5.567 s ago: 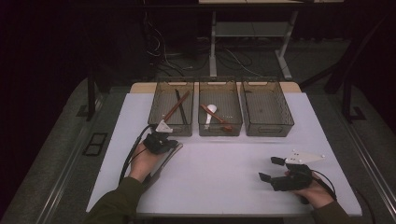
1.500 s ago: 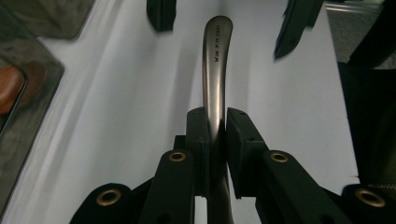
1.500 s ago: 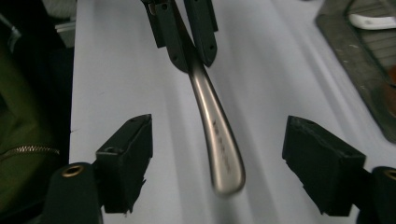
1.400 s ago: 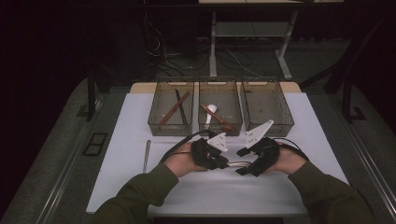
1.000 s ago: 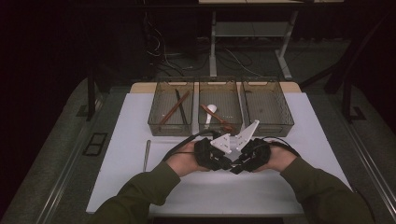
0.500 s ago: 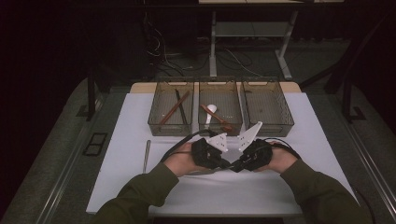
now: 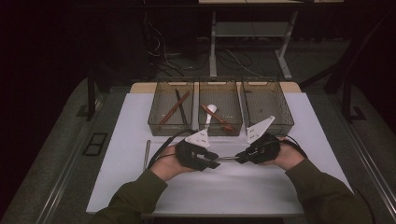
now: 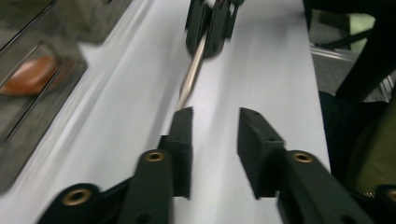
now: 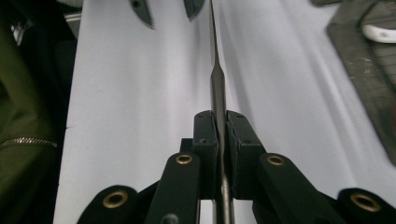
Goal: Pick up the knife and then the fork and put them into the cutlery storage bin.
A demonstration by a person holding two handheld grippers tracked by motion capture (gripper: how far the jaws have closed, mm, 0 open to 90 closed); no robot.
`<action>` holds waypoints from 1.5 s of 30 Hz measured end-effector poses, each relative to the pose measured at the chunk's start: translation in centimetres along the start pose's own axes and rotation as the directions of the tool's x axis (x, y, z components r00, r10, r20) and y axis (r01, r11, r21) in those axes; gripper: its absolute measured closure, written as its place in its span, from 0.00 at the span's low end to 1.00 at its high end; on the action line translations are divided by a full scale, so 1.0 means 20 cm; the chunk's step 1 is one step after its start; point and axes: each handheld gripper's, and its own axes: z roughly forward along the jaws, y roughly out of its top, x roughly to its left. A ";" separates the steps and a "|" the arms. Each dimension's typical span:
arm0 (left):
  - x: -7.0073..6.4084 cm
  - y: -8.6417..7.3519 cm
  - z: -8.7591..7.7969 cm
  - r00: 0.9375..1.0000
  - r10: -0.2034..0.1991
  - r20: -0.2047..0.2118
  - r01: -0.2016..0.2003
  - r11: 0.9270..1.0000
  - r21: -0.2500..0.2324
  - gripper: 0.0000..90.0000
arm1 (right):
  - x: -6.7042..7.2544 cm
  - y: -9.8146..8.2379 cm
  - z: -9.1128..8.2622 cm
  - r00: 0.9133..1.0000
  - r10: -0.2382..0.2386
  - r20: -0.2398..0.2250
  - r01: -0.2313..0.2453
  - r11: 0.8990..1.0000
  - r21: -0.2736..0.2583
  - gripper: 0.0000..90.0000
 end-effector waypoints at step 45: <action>-0.06 -0.58 -0.28 0.903 -0.306 -0.303 0.255 0.947 -0.196 0.00 | -0.33 -0.14 -0.44 0.858 0.394 0.328 -0.293 0.902 -0.317 0.92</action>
